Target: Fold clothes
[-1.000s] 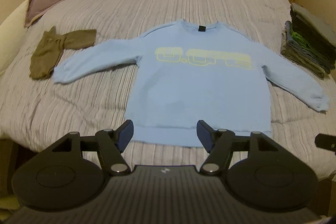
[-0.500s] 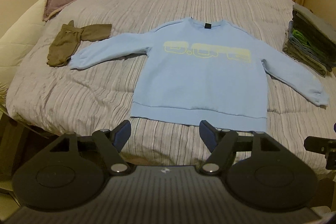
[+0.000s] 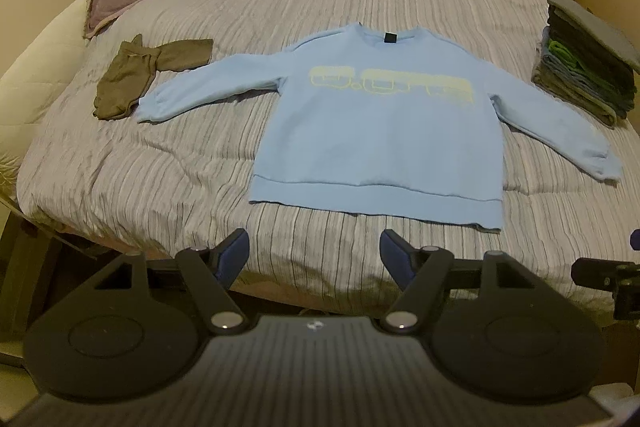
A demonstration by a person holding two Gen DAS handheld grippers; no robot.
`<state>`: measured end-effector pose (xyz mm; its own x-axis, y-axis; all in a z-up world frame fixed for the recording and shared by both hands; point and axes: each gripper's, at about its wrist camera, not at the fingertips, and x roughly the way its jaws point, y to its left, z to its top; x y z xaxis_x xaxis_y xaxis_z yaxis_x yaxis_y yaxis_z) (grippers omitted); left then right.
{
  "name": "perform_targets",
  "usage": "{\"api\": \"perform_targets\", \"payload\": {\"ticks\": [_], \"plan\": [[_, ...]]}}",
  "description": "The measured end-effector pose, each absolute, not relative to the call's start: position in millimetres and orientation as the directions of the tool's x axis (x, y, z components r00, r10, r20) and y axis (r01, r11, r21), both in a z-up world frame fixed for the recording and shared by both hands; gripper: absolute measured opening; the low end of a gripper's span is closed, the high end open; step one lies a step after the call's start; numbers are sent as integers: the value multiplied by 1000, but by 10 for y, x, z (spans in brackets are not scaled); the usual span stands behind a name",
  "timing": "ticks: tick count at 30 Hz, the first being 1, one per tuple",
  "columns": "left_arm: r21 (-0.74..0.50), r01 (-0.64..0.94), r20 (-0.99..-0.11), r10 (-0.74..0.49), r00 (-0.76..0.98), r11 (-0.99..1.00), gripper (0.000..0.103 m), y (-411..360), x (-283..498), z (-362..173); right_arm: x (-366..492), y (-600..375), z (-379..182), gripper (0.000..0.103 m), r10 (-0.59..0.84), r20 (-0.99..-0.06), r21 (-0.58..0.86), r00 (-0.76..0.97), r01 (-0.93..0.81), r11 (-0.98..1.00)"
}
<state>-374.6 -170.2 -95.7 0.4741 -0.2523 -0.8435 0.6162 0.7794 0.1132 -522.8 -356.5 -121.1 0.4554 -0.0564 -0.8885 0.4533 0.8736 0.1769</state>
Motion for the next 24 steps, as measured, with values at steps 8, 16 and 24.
{"api": "perform_targets", "payload": {"ticks": [8,16,24], "plan": [[119,623,-841,-255,477,773,71,-1711,-3831,-961,-5291,-3534,-1217,102,-59,-888,175,457,453,874],[120,628,-843,-256,474,769,71,-1746,-3858,-974,-5322,-3557,-1208,102,-69,-886,168,458,456,874],[121,638,-844,-260,469,760,71,-1823,-3851,-986,-5331,-3611,-1210,102,-75,-887,163,455,461,872]]}}
